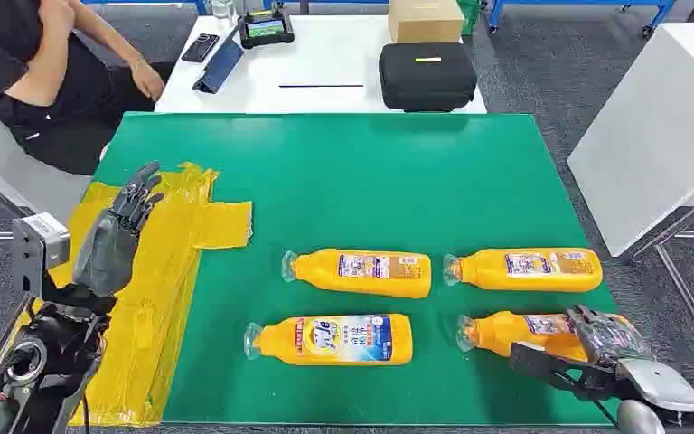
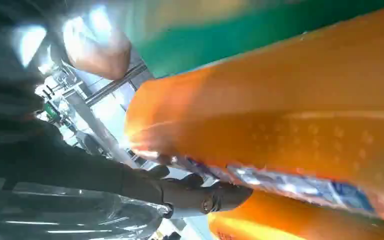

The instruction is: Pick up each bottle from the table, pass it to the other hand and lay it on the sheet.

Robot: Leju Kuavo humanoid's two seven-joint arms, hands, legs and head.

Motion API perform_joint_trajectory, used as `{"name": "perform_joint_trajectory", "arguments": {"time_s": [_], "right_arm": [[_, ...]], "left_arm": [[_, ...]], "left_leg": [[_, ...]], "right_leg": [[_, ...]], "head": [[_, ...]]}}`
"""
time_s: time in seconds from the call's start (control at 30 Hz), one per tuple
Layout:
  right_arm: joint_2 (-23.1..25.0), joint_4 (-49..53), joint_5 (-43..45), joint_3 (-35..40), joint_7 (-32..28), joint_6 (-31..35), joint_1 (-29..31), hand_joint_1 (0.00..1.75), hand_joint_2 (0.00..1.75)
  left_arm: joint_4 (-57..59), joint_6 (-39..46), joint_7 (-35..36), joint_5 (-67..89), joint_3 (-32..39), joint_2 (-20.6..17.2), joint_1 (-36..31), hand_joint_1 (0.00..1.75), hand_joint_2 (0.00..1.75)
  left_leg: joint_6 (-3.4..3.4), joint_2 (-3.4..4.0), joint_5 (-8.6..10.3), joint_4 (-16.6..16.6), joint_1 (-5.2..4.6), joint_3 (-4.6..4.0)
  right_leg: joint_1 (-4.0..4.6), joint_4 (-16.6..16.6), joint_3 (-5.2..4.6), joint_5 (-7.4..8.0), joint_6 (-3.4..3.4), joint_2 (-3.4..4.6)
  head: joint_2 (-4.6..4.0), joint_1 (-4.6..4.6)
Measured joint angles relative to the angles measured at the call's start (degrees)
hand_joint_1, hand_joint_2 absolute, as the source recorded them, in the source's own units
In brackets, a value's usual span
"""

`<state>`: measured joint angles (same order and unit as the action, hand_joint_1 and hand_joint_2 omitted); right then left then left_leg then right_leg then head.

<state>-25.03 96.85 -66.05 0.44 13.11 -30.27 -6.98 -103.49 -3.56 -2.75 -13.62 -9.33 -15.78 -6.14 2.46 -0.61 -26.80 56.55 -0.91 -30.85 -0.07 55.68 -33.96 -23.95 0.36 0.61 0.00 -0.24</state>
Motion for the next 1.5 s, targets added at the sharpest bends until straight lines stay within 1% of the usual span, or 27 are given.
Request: {"name": "perform_joint_trajectory", "arguments": {"time_s": [0.53, 0.57, 0.6, 0.67, 0.73, 1.03, 1.33, 1.4, 1.43, 1.47, 1.5], "right_arm": [[3.2, -1.3, -2.1, -0.6, 0.2, 0.3, 1.4, 0.00, 1.75], [3.3, -1.3, -2.1, -0.6, 0.2, 0.3, 1.5, 0.54, 1.75], [3.5, -1.3, -2.1, -0.6, 0.2, 0.3, 1.5, 1.47, 1.75], [3.7, -1.3, -2.1, -0.7, 0.2, 0.3, 1.5, 1.69, 1.75], [3.9, -1.3, -1.8, -0.7, 0.2, 0.3, 1.6, 1.75, 1.75], [4.1, -1.1, 0.5, -0.4, 0.3, -0.9, 3.1, 1.75, 1.75], [-1.0, -3.0, 5.1, 1.7, -1.2, 0.1, 4.4, 1.75, 1.75], [-1.7, -3.5, 5.3, 2.3, -1.2, 0.1, 4.8, 1.66, 1.75], [-1.9, -3.8, 5.7, 2.5, -1.2, 0.1, 5.0, 0.65, 1.75], [-2.2, -4.1, 6.1, 2.9, -1.2, 0.2, 5.4, 0.00, 1.75], [-2.5, -4.5, 6.5, 3.3, -1.2, 0.2, 5.9, 0.00, 1.75]], "left_arm": [[1.2, -0.8, 0.3, 1.6, 0.0, 1.1, -1.4, 0.00, 0.00], [1.2, -0.8, 0.3, 1.6, 0.0, 1.1, -1.4, 0.00, 0.00], [1.3, -0.8, 0.3, 1.6, 0.0, 1.2, -1.4, 0.00, 0.00], [1.3, -1.3, 0.3, 1.7, 0.0, 1.3, -1.4, 0.00, 0.00], [1.3, -1.8, 0.4, 2.2, 0.0, 1.7, -1.5, 0.00, 0.00], [2.7, -3.2, 0.4, 2.7, 0.0, 2.9, -3.6, 0.00, 0.00], [5.0, -4.2, 0.1, 2.7, 0.0, 3.3, -6.2, 0.00, 0.00], [5.3, -4.2, 0.0, 2.7, 0.0, 3.3, -6.4, 0.00, 0.00], [5.5, -4.3, 0.0, 2.7, -0.1, 3.3, -6.5, 0.00, 0.00], [5.6, -4.3, -0.1, 2.7, -0.1, 3.3, -6.6, 0.00, 0.00], [5.7, -4.3, -0.2, 2.6, -0.1, 3.3, -6.7, 0.00, 0.00]], "left_leg": [[0.00, 0.01, 0.00, 0.0, 0.00, -0.01], [0.00, 0.01, 0.00, 0.0, 0.00, -0.01], [0.00, 0.01, 0.00, 0.0, 0.00, -0.01], [0.00, 0.01, 0.00, 0.0, 0.00, -0.01], [0.00, 0.01, 0.00, 0.0, 0.00, -0.01], [-0.01, 0.04, 0.01, 0.0, 0.00, 0.08], [0.00, 0.05, 0.00, 0.0, -0.01, 0.12], [0.01, 0.06, -0.01, 0.0, -0.02, 0.15], [0.01, 0.06, -0.01, 0.0, -0.02, 0.14], [0.01, 0.06, -0.01, 0.0, -0.02, 0.14], [0.01, 0.06, -0.01, 0.0, -0.03, 0.15]], "right_leg": [[0.00, 0.0, 0.00, 0.00, 0.00, 0.01], [0.00, 0.0, 0.00, 0.00, 0.00, 0.01], [0.00, 0.0, 0.00, 0.00, 0.00, 0.01], [0.00, 0.0, -0.01, 0.00, 0.00, 0.01], [0.00, 0.0, -0.01, 0.00, 0.00, 0.01], [0.01, 0.0, 0.06, 0.00, 0.00, 0.03], [0.00, 0.0, 0.11, 0.01, 0.02, 0.05], [0.00, 0.0, 0.14, 0.01, 0.02, 0.05], [0.00, 0.0, 0.15, 0.01, 0.02, 0.05], [-0.01, 0.0, 0.16, 0.02, 0.02, 0.05], [-0.01, 0.0, 0.17, 0.02, 0.02, 0.05]], "head": [[0.00, 0.02], [0.00, 0.02], [0.00, 0.00], [0.00, 0.02], [0.00, 0.02], [0.00, 0.00], [0.00, 0.00], [0.00, 0.02], [0.00, 0.00], [0.00, 0.02], [0.00, 0.00]]}}
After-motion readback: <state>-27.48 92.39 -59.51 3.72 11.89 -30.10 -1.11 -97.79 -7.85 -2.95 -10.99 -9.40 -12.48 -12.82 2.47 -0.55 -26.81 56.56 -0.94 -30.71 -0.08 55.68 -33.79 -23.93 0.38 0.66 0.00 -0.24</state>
